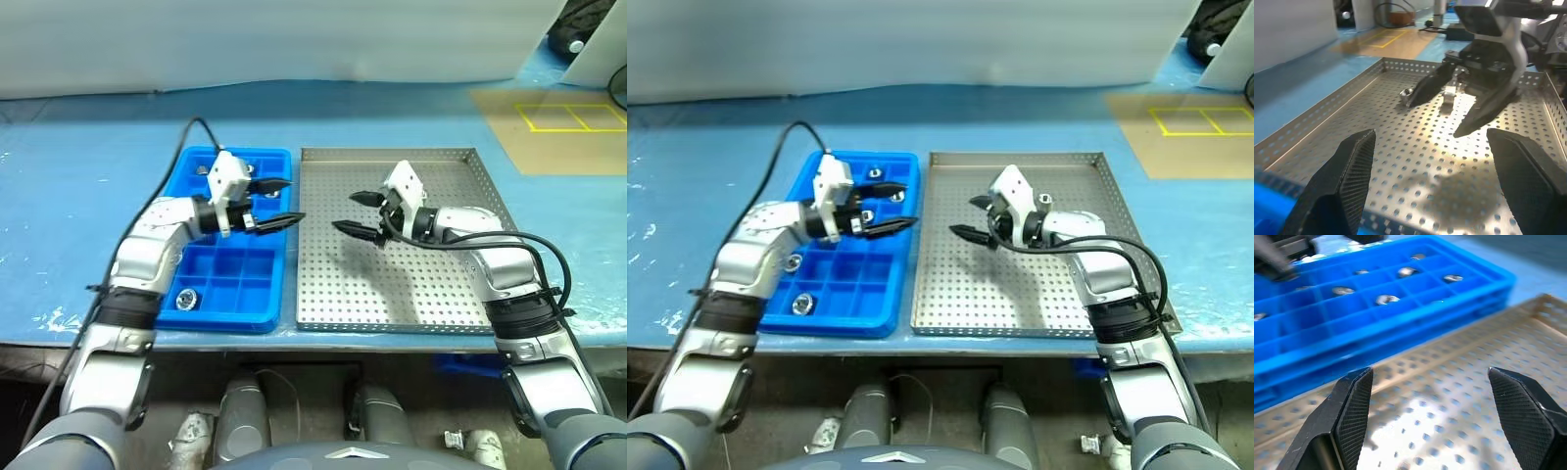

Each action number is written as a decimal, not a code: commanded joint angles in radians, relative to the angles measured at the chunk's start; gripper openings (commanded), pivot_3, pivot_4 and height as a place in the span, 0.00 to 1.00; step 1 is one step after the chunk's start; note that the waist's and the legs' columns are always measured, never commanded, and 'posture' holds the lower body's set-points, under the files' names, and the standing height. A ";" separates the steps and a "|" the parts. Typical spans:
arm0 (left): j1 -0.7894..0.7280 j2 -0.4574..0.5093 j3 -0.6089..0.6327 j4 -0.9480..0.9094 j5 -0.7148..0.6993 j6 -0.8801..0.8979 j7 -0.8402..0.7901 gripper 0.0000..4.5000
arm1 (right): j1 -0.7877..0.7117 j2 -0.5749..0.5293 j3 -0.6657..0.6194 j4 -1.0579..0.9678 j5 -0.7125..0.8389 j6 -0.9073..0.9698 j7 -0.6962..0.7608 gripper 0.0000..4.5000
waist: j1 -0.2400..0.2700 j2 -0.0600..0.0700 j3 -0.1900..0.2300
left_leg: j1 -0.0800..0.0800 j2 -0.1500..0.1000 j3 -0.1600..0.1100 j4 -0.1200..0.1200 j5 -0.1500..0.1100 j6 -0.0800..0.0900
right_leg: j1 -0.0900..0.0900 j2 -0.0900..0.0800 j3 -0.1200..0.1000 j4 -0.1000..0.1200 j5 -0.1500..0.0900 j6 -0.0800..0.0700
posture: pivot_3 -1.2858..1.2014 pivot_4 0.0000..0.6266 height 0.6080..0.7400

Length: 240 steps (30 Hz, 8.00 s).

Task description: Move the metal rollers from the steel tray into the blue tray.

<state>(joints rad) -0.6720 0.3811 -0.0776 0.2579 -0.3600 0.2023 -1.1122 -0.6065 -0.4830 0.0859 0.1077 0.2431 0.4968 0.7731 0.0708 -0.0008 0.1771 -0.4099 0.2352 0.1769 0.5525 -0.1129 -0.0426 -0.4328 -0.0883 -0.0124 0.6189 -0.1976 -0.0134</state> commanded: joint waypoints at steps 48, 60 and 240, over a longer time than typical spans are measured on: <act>0.025 -0.030 -0.039 -0.028 0.040 -0.068 0.017 0.85 | -0.405 0.126 -0.136 1.104 -0.248 -0.475 -0.414 0.45 | -0.046 0.001 0.001 | -0.006 0.002 0.001 0.011 -0.004 0.007 | -0.005 0.000 0.000 0.004 0.001 -0.001 | 0.44 0.24 1.00; 0.137 0.143 0.044 -0.308 -0.118 0.167 -0.034 0.85 | -0.360 0.172 -0.117 0.928 -0.224 -0.461 -0.242 0.38 | -0.056 0.002 0.001 | -0.007 0.004 0.003 0.009 -0.004 0.006 | -0.008 0.001 0.001 0.004 0.000 -0.002 | 0.44 0.24 1.00; 0.644 0.436 0.497 -0.777 -0.214 0.368 0.223 0.85 | -0.347 0.435 0.184 0.616 -0.102 -0.381 0.317 0.54 | 0.064 0.000 0.001 | -0.001 0.007 -0.003 -0.011 0.001 -0.003 | -0.007 0.011 0.003 0.000 -0.004 -0.007 | 0.63 0.24 1.00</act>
<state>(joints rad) -0.0233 0.8012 0.3890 -0.4859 -0.5552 0.5705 -0.9006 -0.9367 -0.0518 0.2915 0.7317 0.1373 0.1309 1.0789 0.1350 -0.0007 0.1781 -0.4109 0.2418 0.1735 0.5414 -0.1123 -0.0457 -0.4401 -0.0771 -0.0095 0.6190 -0.2013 -0.0202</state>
